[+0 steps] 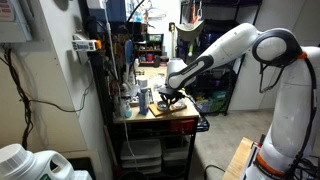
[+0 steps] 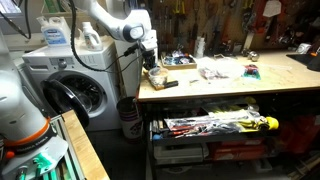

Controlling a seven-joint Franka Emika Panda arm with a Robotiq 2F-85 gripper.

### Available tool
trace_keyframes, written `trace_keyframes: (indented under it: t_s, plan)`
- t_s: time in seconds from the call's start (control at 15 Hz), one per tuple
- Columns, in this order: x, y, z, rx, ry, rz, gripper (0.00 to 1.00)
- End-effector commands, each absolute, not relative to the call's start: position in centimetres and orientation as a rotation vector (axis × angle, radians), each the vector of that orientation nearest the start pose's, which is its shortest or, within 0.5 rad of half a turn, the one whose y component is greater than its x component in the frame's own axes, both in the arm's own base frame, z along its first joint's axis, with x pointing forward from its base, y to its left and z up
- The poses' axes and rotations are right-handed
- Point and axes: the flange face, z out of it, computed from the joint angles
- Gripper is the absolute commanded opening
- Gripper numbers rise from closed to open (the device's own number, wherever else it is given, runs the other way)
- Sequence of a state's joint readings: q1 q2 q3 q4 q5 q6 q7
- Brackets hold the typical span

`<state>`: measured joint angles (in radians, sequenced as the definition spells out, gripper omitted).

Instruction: Put the metal bowl in the clear bowl

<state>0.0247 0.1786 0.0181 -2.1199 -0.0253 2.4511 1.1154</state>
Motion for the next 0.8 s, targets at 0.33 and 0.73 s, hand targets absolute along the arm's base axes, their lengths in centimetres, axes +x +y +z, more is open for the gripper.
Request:
trace_keyframes:
  t_s: [0.33,0.73]
  plan:
    - [57.4,2.3,36.0,-2.607,1.519,-0.229,0.01]
    - [54.6,3.6,40.4,-2.738,1.224,-0.284,0.01]
